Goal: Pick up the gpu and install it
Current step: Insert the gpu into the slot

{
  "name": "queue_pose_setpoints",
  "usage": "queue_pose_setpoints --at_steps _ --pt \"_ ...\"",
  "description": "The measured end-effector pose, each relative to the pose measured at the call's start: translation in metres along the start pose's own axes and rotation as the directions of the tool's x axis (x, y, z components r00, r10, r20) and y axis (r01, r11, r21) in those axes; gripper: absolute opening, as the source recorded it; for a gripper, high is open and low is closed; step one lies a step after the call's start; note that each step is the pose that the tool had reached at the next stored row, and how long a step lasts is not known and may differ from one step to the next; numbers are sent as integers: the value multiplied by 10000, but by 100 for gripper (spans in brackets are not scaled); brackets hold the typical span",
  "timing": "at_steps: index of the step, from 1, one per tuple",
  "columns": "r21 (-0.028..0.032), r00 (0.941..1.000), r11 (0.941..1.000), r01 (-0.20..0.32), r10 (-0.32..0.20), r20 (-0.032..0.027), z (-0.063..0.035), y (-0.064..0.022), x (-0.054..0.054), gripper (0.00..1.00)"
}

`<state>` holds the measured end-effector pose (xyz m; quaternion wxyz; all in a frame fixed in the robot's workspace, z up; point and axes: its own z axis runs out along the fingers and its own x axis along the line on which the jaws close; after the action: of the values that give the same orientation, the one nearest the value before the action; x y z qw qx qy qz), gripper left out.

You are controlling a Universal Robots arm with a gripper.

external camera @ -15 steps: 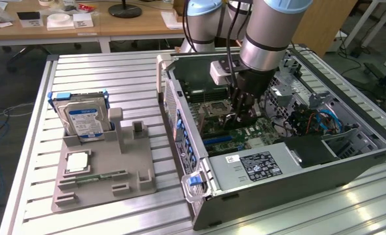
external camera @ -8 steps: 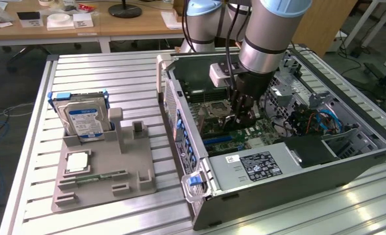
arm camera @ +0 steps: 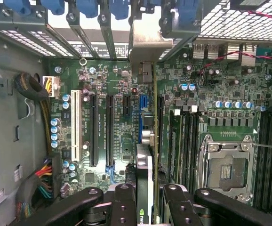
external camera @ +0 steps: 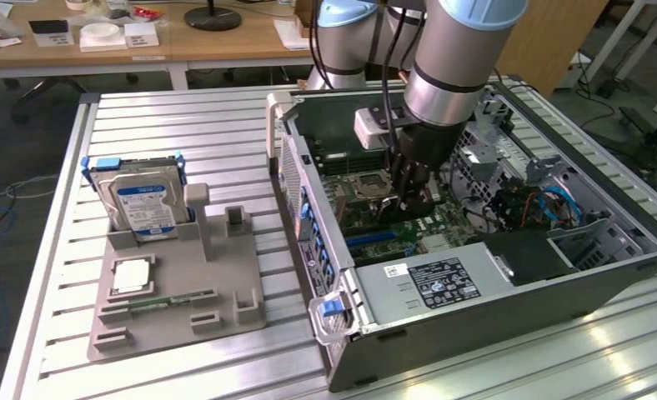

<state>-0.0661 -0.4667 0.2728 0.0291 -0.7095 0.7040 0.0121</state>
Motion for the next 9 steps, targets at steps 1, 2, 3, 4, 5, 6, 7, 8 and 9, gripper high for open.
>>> queue_pose_setpoints --at_steps 1,2,3,4,5,6,7,8,9 --pt "0 10000 10000 0 0 -1 2 6 0 27" --pt "0 10000 10000 0 0 -1 4 12 1 27" --pt "-1 10000 10000 0 0 -2 6 18 1 27" --pt "1 10000 10000 0 0 2 15 21 0 27" --pt "1 10000 10000 1 -1 1 24 24 1 27" --pt "0 10000 10000 1 -1 0 33 27 2 27" --pt "0 10000 10000 0 0 0 43 31 2 27" --pt "0 10000 10000 0 0 -1 51 33 3 27" --pt "0 10000 10000 0 0 -1 57 36 3 27"
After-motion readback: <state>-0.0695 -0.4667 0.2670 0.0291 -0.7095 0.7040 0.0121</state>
